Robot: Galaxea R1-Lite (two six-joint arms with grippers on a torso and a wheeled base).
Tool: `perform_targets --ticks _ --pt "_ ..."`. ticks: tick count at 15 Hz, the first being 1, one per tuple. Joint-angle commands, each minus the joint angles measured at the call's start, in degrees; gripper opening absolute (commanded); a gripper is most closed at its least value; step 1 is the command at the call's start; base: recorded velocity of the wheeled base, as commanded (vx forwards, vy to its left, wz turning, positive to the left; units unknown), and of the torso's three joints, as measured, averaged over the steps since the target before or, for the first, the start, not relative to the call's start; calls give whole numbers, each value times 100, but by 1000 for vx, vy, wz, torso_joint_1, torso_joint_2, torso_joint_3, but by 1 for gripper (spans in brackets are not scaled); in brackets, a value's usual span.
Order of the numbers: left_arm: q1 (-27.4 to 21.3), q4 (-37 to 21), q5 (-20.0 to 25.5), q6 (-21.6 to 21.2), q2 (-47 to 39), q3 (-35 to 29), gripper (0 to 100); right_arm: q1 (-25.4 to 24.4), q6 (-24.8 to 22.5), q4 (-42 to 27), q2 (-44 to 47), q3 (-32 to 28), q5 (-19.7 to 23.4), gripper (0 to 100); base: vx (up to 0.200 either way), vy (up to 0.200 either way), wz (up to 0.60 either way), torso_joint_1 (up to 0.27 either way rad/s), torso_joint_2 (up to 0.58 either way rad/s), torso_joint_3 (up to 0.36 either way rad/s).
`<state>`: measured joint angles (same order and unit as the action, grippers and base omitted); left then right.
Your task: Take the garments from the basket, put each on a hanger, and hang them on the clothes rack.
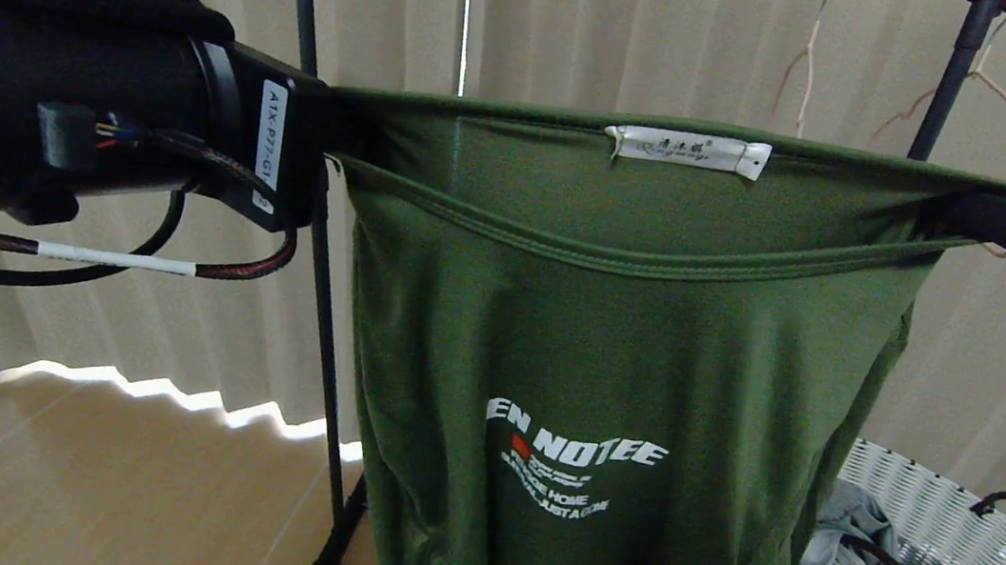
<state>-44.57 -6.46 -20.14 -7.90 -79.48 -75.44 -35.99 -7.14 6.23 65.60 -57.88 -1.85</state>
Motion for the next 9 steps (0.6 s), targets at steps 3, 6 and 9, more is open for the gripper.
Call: perform_targets --ticks 3,6,9 --pt "36 40 1 -168 -76 -173 0 -5 11 10 111 -39 -17 0 0 0 0 0 0 0" --pt "36 57 -16 -177 12 -33 0 -5 2 98 111 -268 -34 0 0 0 0 0 0 0" --pt "-17 57 -25 -230 275 354 0 -5 2 89 76 -338 -52 0 0 0 0 0 0 0"
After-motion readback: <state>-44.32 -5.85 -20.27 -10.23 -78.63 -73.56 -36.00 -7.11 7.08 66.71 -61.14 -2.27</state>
